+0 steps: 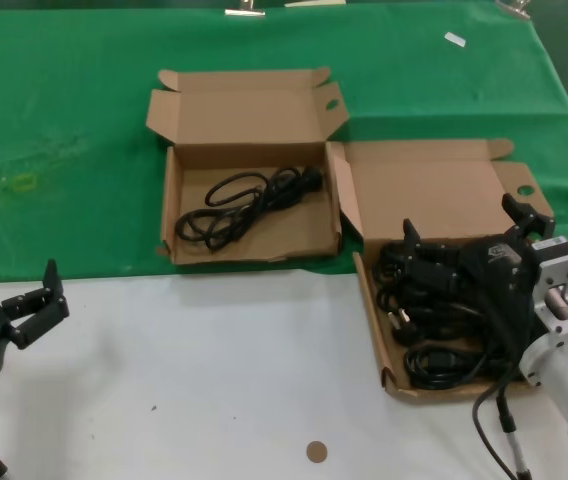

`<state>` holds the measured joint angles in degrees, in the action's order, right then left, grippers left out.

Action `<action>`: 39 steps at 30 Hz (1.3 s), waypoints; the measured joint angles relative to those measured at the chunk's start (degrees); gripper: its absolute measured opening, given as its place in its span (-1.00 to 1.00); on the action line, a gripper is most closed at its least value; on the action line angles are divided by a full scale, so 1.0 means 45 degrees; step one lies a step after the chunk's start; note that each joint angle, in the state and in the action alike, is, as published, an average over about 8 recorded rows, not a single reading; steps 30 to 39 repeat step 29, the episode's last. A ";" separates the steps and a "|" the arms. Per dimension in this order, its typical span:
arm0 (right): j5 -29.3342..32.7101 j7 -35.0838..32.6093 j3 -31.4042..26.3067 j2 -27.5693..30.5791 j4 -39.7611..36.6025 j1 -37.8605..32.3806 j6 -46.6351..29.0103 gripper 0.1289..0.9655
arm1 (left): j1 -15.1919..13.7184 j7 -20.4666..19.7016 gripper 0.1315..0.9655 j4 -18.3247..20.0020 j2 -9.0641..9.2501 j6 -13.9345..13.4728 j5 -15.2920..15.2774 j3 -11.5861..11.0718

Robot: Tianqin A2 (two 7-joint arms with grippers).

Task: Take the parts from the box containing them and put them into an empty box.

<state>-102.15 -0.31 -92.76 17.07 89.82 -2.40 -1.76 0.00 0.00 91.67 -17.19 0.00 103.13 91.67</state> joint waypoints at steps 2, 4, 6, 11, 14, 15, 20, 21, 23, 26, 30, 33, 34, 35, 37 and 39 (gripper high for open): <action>0.0000 0.0000 0.0000 0.0000 0.0000 0.0000 0.0000 1.00 | 0.0000 0.0000 1.00 0.0000 0.0000 0.0000 0.0000 0.0000; 0.0000 0.0000 0.0000 0.0000 0.0000 0.0000 0.0000 1.00 | 0.0000 0.0000 1.00 0.0000 0.0000 0.0000 0.0000 0.0000; 0.0000 0.0000 0.0000 0.0000 0.0000 0.0000 0.0000 1.00 | 0.0000 0.0000 1.00 0.0000 0.0000 0.0000 0.0000 0.0000; 0.0000 0.0000 0.0000 0.0000 0.0000 0.0000 0.0000 1.00 | 0.0000 0.0000 1.00 0.0000 0.0000 0.0000 0.0000 0.0000; 0.0000 0.0000 0.0000 0.0000 0.0000 0.0000 0.0000 1.00 | 0.0000 0.0000 1.00 0.0000 0.0000 0.0000 0.0000 0.0000; 0.0000 0.0000 0.0000 0.0000 0.0000 0.0000 0.0000 1.00 | 0.0000 0.0000 1.00 0.0000 0.0000 0.0000 0.0000 0.0000; 0.0000 0.0000 0.0000 0.0000 0.0000 0.0000 0.0000 1.00 | 0.0000 0.0000 1.00 0.0000 0.0000 0.0000 0.0000 0.0000; 0.0000 0.0000 0.0000 0.0000 0.0000 0.0000 0.0000 1.00 | 0.0000 0.0000 1.00 0.0000 0.0000 0.0000 0.0000 0.0000; 0.0000 0.0000 0.0000 0.0000 0.0000 0.0000 0.0000 1.00 | 0.0000 0.0000 1.00 0.0000 0.0000 0.0000 0.0000 0.0000; 0.0000 0.0000 0.0000 0.0000 0.0000 0.0000 0.0000 1.00 | 0.0000 0.0000 1.00 0.0000 0.0000 0.0000 0.0000 0.0000; 0.0000 0.0000 0.0000 0.0000 0.0000 0.0000 0.0000 1.00 | 0.0000 0.0000 1.00 0.0000 0.0000 0.0000 0.0000 0.0000; 0.0000 0.0000 0.0000 0.0000 0.0000 0.0000 0.0000 1.00 | 0.0000 0.0000 1.00 0.0000 0.0000 0.0000 0.0000 0.0000; 0.0000 0.0000 0.0000 0.0000 0.0000 0.0000 0.0000 1.00 | 0.0000 0.0000 1.00 0.0000 0.0000 0.0000 0.0000 0.0000; 0.0000 0.0000 0.0000 0.0000 0.0000 0.0000 0.0000 1.00 | 0.0000 0.0000 1.00 0.0000 0.0000 0.0000 0.0000 0.0000; 0.0000 0.0000 0.0000 0.0000 0.0000 0.0000 0.0000 1.00 | 0.0000 0.0000 1.00 0.0000 0.0000 0.0000 0.0000 0.0000; 0.0000 0.0000 0.0000 0.0000 0.0000 0.0000 0.0000 1.00 | 0.0000 0.0000 1.00 0.0000 0.0000 0.0000 0.0000 0.0000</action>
